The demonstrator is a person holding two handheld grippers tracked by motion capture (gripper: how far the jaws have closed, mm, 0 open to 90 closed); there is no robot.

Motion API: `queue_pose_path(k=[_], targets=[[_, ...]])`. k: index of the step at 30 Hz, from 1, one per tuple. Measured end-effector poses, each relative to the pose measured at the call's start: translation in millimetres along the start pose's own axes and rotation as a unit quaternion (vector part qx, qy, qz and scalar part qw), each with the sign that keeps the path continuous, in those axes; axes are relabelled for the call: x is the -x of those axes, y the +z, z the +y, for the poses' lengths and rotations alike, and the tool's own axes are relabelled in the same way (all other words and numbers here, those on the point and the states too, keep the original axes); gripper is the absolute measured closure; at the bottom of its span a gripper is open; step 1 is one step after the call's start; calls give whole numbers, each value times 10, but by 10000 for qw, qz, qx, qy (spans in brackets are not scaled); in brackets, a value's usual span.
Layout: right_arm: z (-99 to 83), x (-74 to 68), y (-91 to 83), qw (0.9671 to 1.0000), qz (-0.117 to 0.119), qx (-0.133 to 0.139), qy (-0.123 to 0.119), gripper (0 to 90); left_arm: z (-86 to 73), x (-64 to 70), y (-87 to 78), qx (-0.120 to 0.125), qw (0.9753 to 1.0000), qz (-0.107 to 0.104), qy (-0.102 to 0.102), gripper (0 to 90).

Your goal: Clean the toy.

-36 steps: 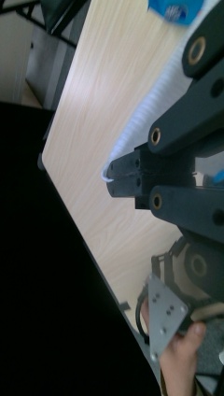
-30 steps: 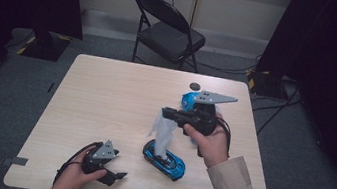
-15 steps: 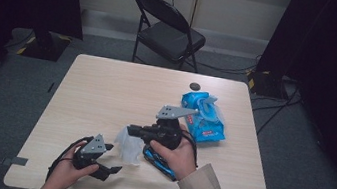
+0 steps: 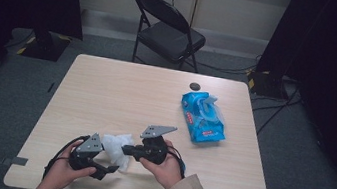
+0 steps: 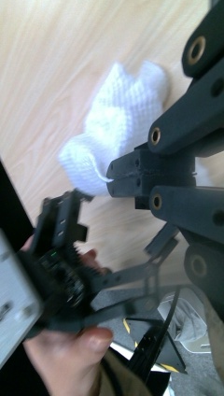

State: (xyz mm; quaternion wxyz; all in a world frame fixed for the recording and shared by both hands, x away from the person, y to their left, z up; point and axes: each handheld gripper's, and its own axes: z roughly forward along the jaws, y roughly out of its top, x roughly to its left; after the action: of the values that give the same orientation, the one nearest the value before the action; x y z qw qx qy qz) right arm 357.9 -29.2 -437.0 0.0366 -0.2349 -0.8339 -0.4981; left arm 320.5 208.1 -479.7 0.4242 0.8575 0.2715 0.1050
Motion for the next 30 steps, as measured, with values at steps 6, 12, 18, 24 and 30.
queue_pose_path(k=[6, 12, 18, 24, 30], targets=[[-161, 51, 27, 9997, -135, -179, -9, 900, 10, -10, -17, -5, 10000, -15, -35, 192], [-278, 66, 16, 9993, -234, -289, -80, 890, -53, -45, -44, -190, 9998, 25, -83, 207], [-366, 73, -84, 9994, -302, -180, -13, 712, -81, -92, -114, -98, 9997, 140, -145, 233], [-381, 48, -293, 9984, -518, -56, -234, 559, -94, -116, -154, -206, 9994, 240, -169, 245], [-475, 90, -542, 9949, -869, -15, -506, 372, -45, -111, -176, -103, 9992, 370, -75, 229]])
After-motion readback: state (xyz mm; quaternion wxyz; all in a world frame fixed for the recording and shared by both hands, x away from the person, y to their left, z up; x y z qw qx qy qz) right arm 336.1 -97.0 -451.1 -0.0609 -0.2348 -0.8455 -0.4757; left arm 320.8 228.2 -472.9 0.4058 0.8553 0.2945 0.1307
